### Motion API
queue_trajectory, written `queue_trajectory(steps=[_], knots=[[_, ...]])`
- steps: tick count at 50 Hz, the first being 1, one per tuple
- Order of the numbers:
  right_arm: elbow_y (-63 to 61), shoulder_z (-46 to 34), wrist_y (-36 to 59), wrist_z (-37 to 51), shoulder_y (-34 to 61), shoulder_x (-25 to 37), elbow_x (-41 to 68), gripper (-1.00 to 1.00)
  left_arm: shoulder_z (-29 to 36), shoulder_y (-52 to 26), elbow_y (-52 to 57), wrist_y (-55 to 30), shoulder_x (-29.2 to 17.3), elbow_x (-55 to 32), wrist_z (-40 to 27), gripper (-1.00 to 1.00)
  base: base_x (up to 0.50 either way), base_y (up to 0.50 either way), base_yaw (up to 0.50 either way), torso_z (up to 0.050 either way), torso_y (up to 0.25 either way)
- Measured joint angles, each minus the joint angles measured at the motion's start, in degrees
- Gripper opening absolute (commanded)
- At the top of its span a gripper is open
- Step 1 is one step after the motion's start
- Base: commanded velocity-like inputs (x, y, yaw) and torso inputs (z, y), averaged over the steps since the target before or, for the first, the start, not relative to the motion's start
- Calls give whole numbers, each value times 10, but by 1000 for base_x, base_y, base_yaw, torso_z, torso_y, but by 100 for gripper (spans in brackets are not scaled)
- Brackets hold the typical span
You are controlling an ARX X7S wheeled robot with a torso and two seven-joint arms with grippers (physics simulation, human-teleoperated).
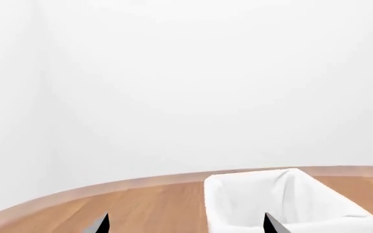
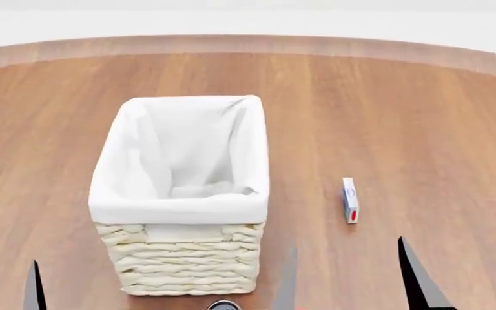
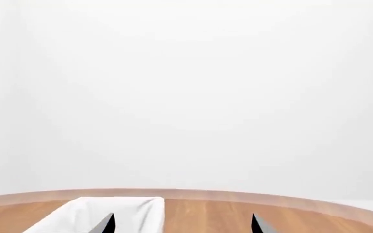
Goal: Pick up the alphabet soup and put it in the basket.
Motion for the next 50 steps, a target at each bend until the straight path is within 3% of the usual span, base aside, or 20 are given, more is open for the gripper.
queue_trajectory(steps=[26,43,50], knots=[[0,-8,4,14,0,12,12,100,8,2,-1,-2,-12,-6,-13,100,0,500,0,0,0],[3,-12,-10,14,-1,25,16,100,12,-5,-9,-4,-18,-9,-22,100,0,0,0,0,0],[-12,24,-4,14,-9,49,28,100,14,-9,-17,-3,-20,-11,-24,100,0,0,0,0,0]])
